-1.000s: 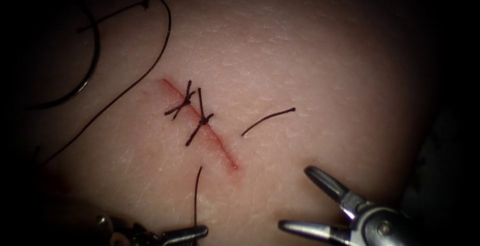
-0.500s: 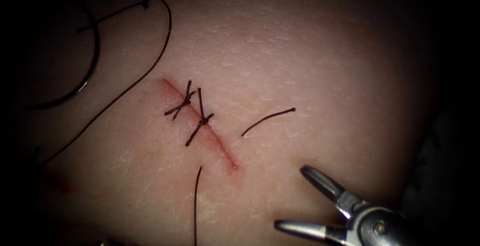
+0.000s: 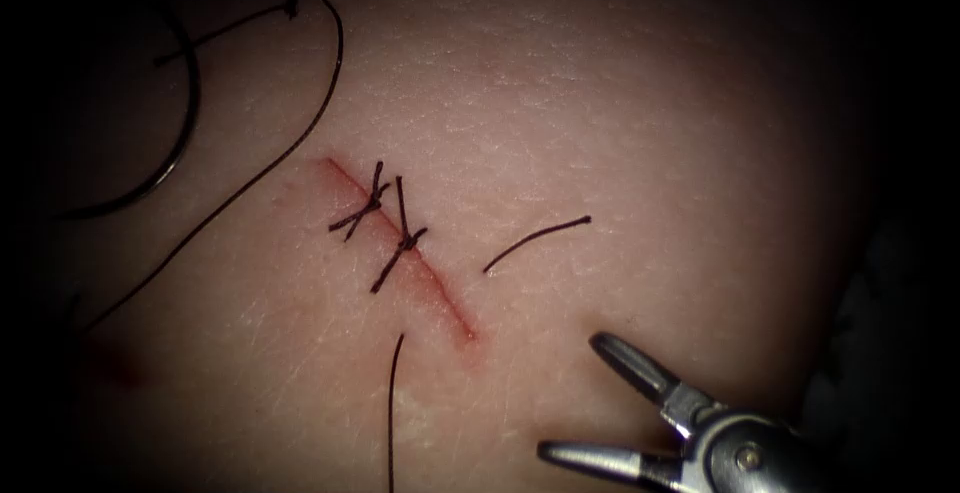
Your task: Wound Closure
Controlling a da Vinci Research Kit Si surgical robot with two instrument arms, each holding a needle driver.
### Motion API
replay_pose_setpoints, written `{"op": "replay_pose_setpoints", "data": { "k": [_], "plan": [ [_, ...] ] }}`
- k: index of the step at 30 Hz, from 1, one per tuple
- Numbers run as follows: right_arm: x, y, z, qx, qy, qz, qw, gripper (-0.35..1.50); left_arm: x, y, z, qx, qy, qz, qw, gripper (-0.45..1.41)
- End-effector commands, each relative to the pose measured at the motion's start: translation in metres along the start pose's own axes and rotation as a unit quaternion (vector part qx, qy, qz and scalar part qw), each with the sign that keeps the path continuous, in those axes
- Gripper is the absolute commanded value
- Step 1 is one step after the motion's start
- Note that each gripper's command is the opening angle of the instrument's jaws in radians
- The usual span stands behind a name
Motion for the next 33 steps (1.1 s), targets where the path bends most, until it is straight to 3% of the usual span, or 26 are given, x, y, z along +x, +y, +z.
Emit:
{"op": "replay_pose_setpoints", "data": {
  "k": [1, 9, 14, 18, 26, 33],
  "plan": [
    [-0.0008, -0.0005, 0.0009, 0.002, 0.0, 0.0, 1.0, 1.38, 0.0002, 0.0008, 0.0005, -0.009, -0.003, -0.003, 1.0, -0.45],
    [-0.001, -0.0008, 0.0009, 0.009, 0.003, -0.001, 1.0, 1.3, -0.0023, -0.0017, -0.0012, -0.008, -0.023, -0.025, 0.999, -0.45],
    [-0.0007, -0.0007, 0.0019, 0.049, -0.003, -0.043, 0.998, 1.21, -0.0037, -0.0038, -0.0029, 0.01, -0.021, -0.04, 0.999, -0.45],
    [-0.0004, -0.0007, 0.0048, 0.094, -0.012, -0.126, 0.987, 1.21, -0.0044, -0.0051, -0.0037, 0.012, -0.02, -0.045, 0.999, -0.45],
    [-0.0004, -0.0003, 0.0086, 0.121, -0.004, -0.195, 0.973, 1.14, -0.0041, -0.0054, -0.0038, 0.013, -0.021, -0.039, 0.999, -0.45],
    [-0.0012, -0.0021, 0.012, 0.152, -0.003, -0.254, 0.955, 1.11, -0.0047, -0.0068, -0.0042, 0.01, -0.017, -0.047, 0.999, -0.45]
  ]
}}
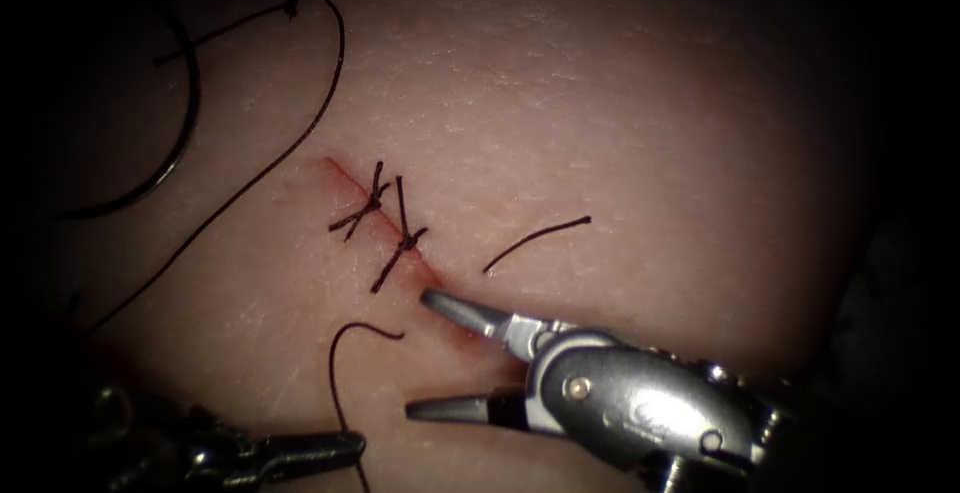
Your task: Wound Closure
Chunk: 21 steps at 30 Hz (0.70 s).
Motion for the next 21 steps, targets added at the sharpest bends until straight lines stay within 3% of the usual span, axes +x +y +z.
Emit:
{"op": "replay_pose_setpoints", "data": {
  "k": [1, 8, 14, 21],
  "plan": [
    [-0.0003, -0.0004, 0.0018, 0.001, 0.003, -0.009, 1.0, 1.11, 0.0002, 0.0007, 0.0006, -0.001, 0.002, -0.004, 1.0, -0.45],
    [-0.0004, -0.0003, 0.0024, -0.013, 0.024, -0.079, 0.996, 0.86, -0.0001, 0.0003, 0.0008, -0.009, -0.01, 0.002, 1.0, -0.45],
    [0.0, -0.0005, 0.003, -0.019, 0.03, -0.097, 0.995, 0.82, -0.0002, 0.0001, 0.0012, -0.013, -0.012, 0.001, 1.0, -0.45],
    [-0.0011, -0.0018, 0.0047, 0.019, 0.03, -0.118, 0.992, 0.81, -0.0003, 0.0002, 0.0011, -0.014, -0.011, 0.002, 1.0, -0.45]
  ]
}}
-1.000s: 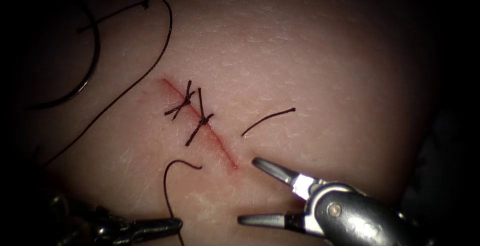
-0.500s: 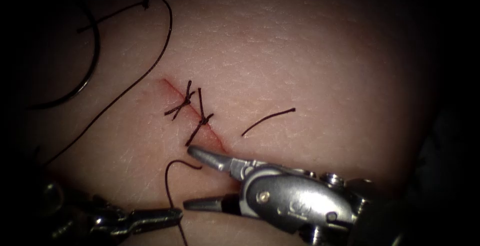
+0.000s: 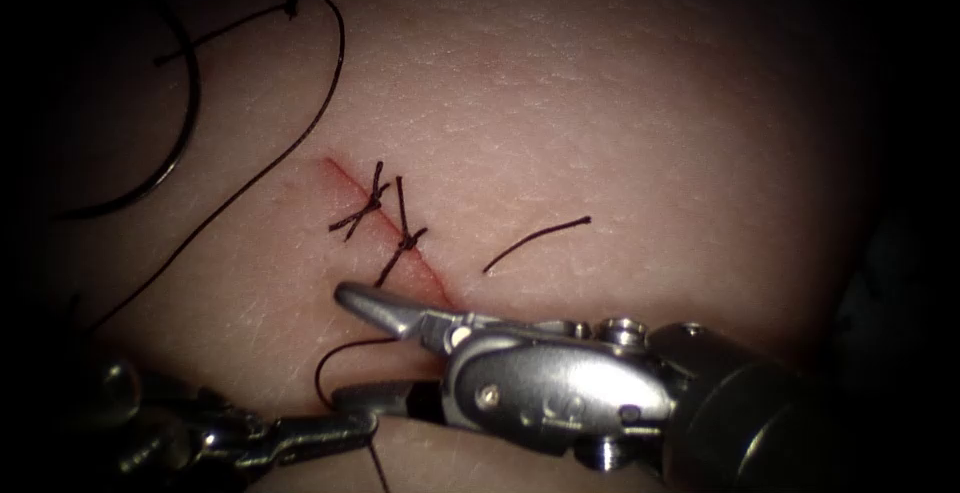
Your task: Wound Closure
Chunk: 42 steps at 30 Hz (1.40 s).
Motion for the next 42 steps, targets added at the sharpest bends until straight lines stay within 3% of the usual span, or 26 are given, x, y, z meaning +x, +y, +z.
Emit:
{"op": "replay_pose_setpoints", "data": {
  "k": [1, 6, 12, 17, 20, 22, 24, 25, 35, 36, 37, 38, 40, 42],
  "plan": [
    [-0.0009, -0.0008, 0.0013, 0.006, 0.003, -0.004, 1.0, 0.81, 0.0002, 0.0009, 0.0005, -0.002, 0.002, -0.001, 1.0, -0.45],
    [-0.0011, -0.0007, 0.0021, 0.013, 0.013, -0.005, 1.0, 0.81, 0.0001, 0.001, 0.0004, -0.006, 0.0, 0.0, 1.0, -0.45],
    [0.0003, 0.0012, 0.0015, 0.02, 0.023, 0.004, 1.0, 0.82, 0.0, 0.0013, -0.0002, -0.01, -0.002, 0.001, 1.0, -0.45],
    [0.0008, 0.0005, 0.0026, 0.019, 0.024, 0.001, 1.0, 0.79, 0.0002, 0.0014, -0.0002, -0.011, -0.004, 0.001, 1.0, -0.45],
    [0.0007, 0.0001, 0.0036, 0.022, 0.029, -0.004, 0.999, 0.66, 0.0001, 0.0013, -0.0001, -0.012, -0.004, 0.0, 1.0, -0.45],
    [0.0006, -0.0001, 0.0041, 0.023, 0.034, -0.007, 0.999, 0.47, 0.0001, 0.0013, -0.0001, -0.012, -0.004, 0.0, 1.0, -0.45],
    [0.0005, -0.0004, 0.0042, 0.028, 0.037, -0.007, 0.999, 0.09, 0.0002, 0.0013, -0.0001, -0.012, -0.004, 0.0, 1.0, -0.45],
    [0.0004, -0.0005, 0.004, 0.033, 0.038, -0.005, 0.999, -0.35, 0.0002, 0.0014, -0.0002, -0.012, -0.004, 0.0, 1.0, -0.45],
    [-0.0001, -0.0001, 0.0017, 0.023, 0.018, -0.001, 1.0, -0.35, 0.0002, 0.0014, -0.0001, -0.012, -0.005, -0.003, 1.0, -0.45],
    [-0.0002, -0.0001, 0.0016, 0.021, 0.016, -0.001, 1.0, -0.35, 0.0003, 0.0014, -0.0001, -0.012, -0.005, -0.009, 1.0, -0.32],
    [-0.0003, 0.0001, 0.0015, 0.017, 0.009, 0.002, 1.0, -0.35, 0.0003, 0.0014, -0.0001, -0.011, -0.004, -0.024, 1.0, 0.39],
    [-0.0005, 0.0003, 0.0015, 0.013, 0.003, 0.003, 1.0, -0.35, 0.0004, 0.0014, -0.0001, -0.011, -0.004, -0.032, 0.999, 0.63],
    [-0.0009, 0.0006, 0.0014, 0.009, -0.007, 0.003, 1.0, -0.35, 0.0007, 0.0015, -0.0003, -0.001, -0.004, -0.036, 0.999, 0.83],
    [-0.0014, 0.001, 0.0013, 0.005, -0.014, 0.007, 1.0, -0.35, 0.0014, 0.0018, -0.0006, 0.017, 0.0, -0.036, 0.999, 0.86]
  ]
}}
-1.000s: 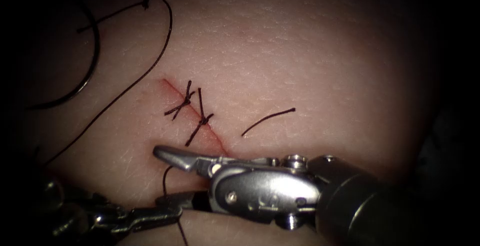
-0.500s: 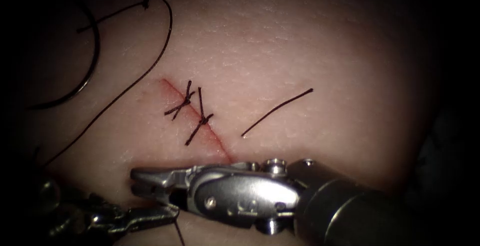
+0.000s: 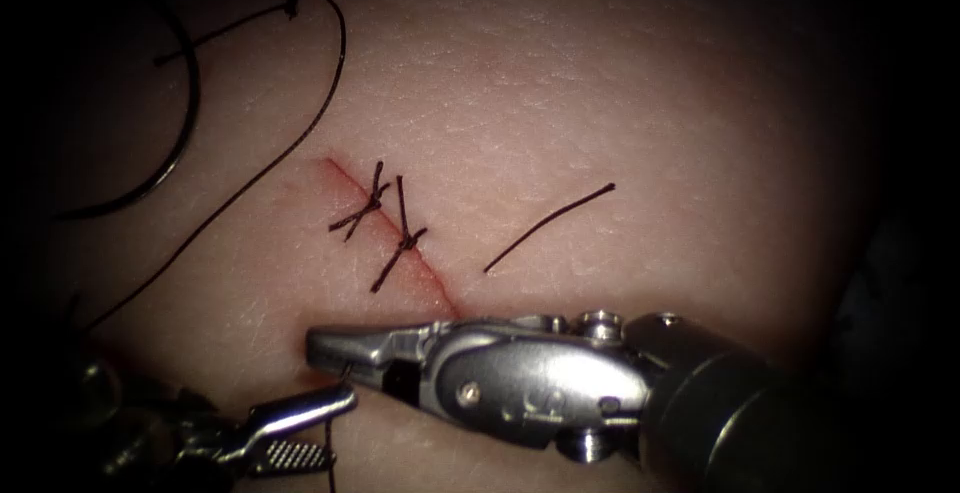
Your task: Wound Closure
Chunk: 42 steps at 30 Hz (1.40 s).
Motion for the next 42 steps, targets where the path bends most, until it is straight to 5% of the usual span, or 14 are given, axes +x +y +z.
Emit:
{"op": "replay_pose_setpoints", "data": {
  "k": [1, 10, 27, 42],
  "plan": [
    [-0.0012, 0.0002, 0.0009, -0.003, -0.006, 0.004, 1.0, -0.35, 0.0006, 0.001, 0.0003, 0.008, 0.004, 0.0, 1.0, 0.86],
    [-0.0033, 0.0023, 0.0008, -0.016, -0.024, 0.022, 0.999, -0.35, 0.0026, 0.0012, 0.0, 0.108, 0.018, 0.001, 0.994, 1.06],
    [-0.0074, 0.0065, 0.001, -0.017, -0.039, 0.082, 0.996, -0.35, -0.0024, 0.0002, 0.0056, 0.133, -0.002, 0.029, 0.991, 0.91],
    [-0.0081, 0.0068, 0.0025, -0.015, -0.039, 0.096, 0.994, -0.35, 0.0016, 0.0006, 0.0069, 0.138, 0.02, 0.038, 0.989, 0.88]
  ]
}}
